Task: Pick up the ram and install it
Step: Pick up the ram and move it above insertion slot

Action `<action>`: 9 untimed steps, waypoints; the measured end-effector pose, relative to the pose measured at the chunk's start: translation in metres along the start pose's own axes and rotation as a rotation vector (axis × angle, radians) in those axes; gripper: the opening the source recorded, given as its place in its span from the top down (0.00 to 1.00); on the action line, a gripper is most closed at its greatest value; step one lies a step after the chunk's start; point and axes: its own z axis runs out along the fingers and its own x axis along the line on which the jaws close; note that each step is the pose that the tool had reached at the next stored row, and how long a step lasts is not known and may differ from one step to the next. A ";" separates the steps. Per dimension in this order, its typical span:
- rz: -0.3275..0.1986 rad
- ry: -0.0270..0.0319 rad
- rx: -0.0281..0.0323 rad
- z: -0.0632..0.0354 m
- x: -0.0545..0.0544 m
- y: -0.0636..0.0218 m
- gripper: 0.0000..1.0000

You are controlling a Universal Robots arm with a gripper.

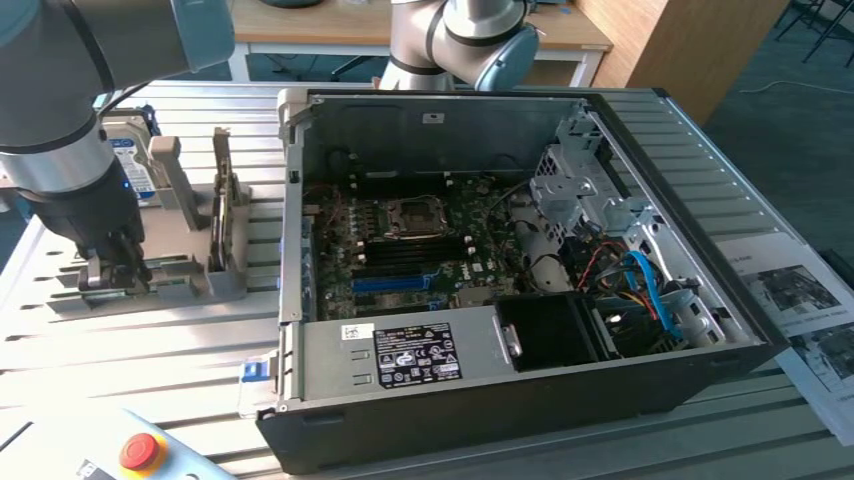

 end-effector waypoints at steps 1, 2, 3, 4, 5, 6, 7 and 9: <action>0.000 0.0000 0.0000 0.0000 0.000 0.0000 0.77; 0.000 -0.0001 0.0000 0.0000 0.000 0.0000 0.77; 0.000 0.0000 0.0000 0.0000 0.000 -0.0002 0.77; 0.000 -0.0001 0.0001 0.0000 0.000 -0.0005 0.77; 0.000 0.0000 0.0001 0.0000 0.000 -0.0007 0.77; 0.000 0.0000 0.0000 0.0000 0.000 -0.0009 0.77; 0.000 0.0000 -0.0001 -0.0001 0.000 -0.0011 0.77; 0.000 0.0000 0.0000 0.0000 0.000 -0.0015 0.77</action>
